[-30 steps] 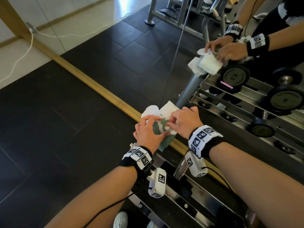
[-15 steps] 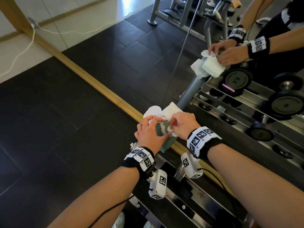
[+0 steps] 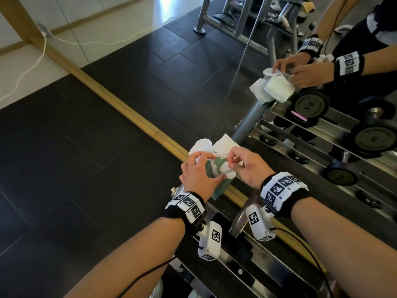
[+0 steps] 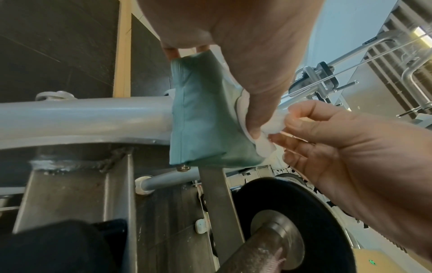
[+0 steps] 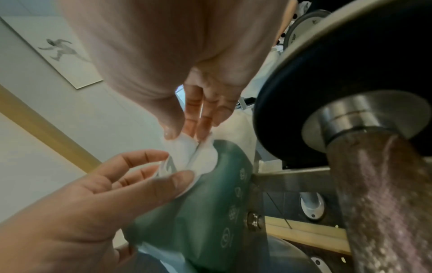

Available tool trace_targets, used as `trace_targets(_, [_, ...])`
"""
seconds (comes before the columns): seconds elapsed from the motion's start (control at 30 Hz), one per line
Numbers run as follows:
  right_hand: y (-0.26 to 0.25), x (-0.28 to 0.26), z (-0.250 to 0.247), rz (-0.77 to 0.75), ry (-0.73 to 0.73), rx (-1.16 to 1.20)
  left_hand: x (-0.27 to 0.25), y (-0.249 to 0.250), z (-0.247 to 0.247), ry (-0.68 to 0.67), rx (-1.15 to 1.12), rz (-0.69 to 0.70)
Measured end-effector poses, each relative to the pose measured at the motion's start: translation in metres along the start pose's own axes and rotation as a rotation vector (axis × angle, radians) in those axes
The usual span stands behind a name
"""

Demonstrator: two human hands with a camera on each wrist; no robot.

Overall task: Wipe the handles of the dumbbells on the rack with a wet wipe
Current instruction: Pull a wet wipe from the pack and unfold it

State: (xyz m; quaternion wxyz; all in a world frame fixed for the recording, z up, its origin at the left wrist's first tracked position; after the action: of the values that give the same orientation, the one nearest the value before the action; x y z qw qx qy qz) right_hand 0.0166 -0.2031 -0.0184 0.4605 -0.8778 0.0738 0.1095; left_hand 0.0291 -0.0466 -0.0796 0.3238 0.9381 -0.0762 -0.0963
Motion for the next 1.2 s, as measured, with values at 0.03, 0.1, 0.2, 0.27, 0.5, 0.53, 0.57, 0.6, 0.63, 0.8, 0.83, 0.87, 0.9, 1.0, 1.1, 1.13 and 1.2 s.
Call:
trace_targets(0.03, [0.000, -0.001, 0.002, 0.005, 0.002, 0.031, 0.000, 0.000, 0.000, 0.001, -0.004, 0.002])
trace_targets(0.1, [-0.002, 0.000, 0.004, 0.007, -0.003, 0.046, 0.000, -0.001, 0.001, 0.000, -0.007, 0.007])
trace_targets(0.2, [-0.004, 0.003, 0.003, 0.015, 0.053, -0.058, 0.000, 0.000, 0.000, 0.002, -0.001, 0.009])
trace_targets(0.27, [-0.006, 0.003, 0.000, 0.007, 0.098, -0.071, 0.000, 0.000, 0.000, 0.000, 0.002, 0.001])
trace_targets(0.5, [-0.002, -0.015, -0.018, -0.047, 0.289, 0.083, -0.001, 0.005, -0.002, -0.006, 0.013, -0.012])
trace_targets(0.53, [-0.003, -0.018, -0.018, -0.052, 0.300, 0.097, -0.001, 0.006, -0.002, -0.006, 0.012, -0.016])
trace_targets(0.57, [-0.005, -0.021, -0.019, -0.061, 0.310, 0.116, 0.000, 0.005, -0.002, -0.010, 0.013, -0.020])
trace_targets(0.6, [-0.008, -0.023, -0.021, -0.073, 0.328, 0.143, 0.001, 0.005, -0.002, -0.019, 0.015, -0.024])
trace_targets(0.63, [-0.013, -0.024, -0.026, -0.090, 0.364, 0.178, 0.001, 0.004, -0.001, -0.032, 0.015, -0.027])
trace_targets(0.8, [-0.035, -0.027, -0.082, -0.108, 0.588, 0.361, 0.002, 0.005, -0.004, -0.067, 0.052, -0.030])
trace_targets(0.83, [-0.037, -0.029, -0.087, -0.083, 0.561, 0.344, 0.002, 0.006, -0.007, -0.081, 0.072, -0.031])
trace_targets(0.87, [-0.038, -0.032, -0.089, -0.053, 0.523, 0.306, 0.002, 0.006, -0.012, -0.101, 0.090, -0.035])
trace_targets(0.9, [-0.038, -0.037, -0.089, -0.029, 0.492, 0.271, 0.002, 0.007, -0.017, -0.128, 0.109, -0.041])
trace_targets(1.0, [-0.037, -0.059, -0.085, 0.000, 0.471, 0.233, 0.001, 0.010, -0.038, -0.230, 0.184, -0.070])
trace_targets(1.1, [-0.041, -0.081, -0.085, -0.007, 0.494, 0.281, -0.001, 0.025, -0.065, -0.251, 0.127, -0.025])
trace_targets(1.13, [-0.044, -0.089, -0.086, -0.015, 0.505, 0.293, -0.004, 0.034, -0.074, -0.254, 0.038, 0.019])
trace_targets(1.2, [-0.051, -0.106, -0.085, -0.027, 0.524, 0.316, -0.018, 0.052, -0.092, -0.270, -0.141, 0.087])
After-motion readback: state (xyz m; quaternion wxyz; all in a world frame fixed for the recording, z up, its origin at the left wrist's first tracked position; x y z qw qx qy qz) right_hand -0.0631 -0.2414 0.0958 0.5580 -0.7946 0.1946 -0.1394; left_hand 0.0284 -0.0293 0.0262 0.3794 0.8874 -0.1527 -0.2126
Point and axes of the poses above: each hand's wrist, its own x-axis towards the middle knuckle, its own z-axis out of the palm, y = z × x, the point moved 4 cm from there along x, towards the middle knuckle, and after that the axes turned 13 degrees about x, right-handed, at the moved point
